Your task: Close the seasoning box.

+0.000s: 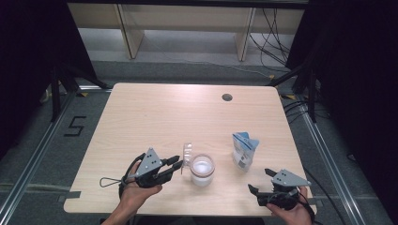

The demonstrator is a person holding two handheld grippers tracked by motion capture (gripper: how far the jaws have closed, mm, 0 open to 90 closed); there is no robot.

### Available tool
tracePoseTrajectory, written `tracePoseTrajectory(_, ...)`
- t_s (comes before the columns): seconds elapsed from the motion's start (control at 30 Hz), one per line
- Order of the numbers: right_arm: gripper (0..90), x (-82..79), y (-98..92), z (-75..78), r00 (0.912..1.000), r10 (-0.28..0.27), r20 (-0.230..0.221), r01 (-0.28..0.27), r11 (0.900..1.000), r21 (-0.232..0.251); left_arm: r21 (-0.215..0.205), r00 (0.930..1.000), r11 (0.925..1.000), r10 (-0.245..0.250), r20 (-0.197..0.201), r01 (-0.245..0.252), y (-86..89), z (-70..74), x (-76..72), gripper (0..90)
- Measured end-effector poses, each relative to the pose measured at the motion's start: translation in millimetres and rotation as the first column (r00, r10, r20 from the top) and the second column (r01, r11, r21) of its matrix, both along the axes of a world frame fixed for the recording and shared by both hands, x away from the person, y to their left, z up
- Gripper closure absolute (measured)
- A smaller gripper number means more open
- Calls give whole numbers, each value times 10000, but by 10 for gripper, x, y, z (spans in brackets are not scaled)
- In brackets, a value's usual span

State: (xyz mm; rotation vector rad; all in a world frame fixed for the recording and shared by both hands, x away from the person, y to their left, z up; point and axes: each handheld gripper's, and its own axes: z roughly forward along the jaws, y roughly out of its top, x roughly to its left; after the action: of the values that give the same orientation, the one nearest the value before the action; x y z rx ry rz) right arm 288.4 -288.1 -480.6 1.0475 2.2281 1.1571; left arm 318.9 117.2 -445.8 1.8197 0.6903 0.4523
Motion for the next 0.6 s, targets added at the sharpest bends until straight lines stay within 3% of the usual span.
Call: tracePoseTrajectory(0.6,161,19,1,-7,9997,157,207,-153,9997,-210,26,9996,9996,-267,-86,267,-51,-11,-16,734)
